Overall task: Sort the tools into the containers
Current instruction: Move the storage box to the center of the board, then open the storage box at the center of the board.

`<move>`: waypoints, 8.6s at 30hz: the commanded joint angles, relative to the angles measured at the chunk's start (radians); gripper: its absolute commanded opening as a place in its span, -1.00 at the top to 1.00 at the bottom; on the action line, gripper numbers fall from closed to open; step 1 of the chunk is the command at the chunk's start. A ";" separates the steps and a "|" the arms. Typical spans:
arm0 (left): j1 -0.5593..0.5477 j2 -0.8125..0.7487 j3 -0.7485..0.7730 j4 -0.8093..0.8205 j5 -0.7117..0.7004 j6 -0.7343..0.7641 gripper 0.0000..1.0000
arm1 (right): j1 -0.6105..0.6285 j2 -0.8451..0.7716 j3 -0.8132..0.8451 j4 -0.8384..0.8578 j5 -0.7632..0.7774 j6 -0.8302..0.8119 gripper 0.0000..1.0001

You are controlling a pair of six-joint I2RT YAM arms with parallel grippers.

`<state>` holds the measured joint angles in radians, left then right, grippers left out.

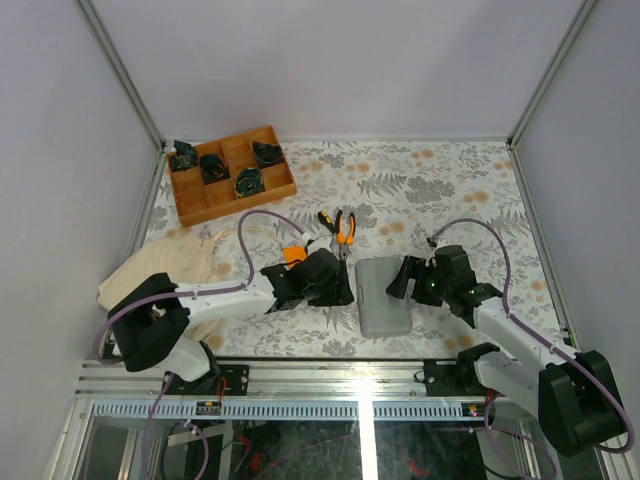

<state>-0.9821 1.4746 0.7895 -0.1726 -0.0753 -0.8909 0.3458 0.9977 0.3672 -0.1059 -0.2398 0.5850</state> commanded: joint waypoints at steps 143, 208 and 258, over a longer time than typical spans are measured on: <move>0.010 0.128 0.066 0.256 -0.008 0.071 0.05 | 0.006 0.022 -0.055 -0.119 0.271 0.178 0.26; 0.048 -0.018 0.213 0.085 0.061 0.029 1.00 | 0.007 -0.320 0.220 -0.379 0.174 0.076 -0.49; -0.003 -0.157 -0.099 -0.042 -0.068 0.027 0.34 | 0.008 0.071 0.134 -0.220 0.246 0.051 -0.17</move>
<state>-0.9874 1.3468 0.6640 -0.1852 -0.0826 -0.8993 0.3534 1.0325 0.4774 -0.3759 -0.0425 0.6621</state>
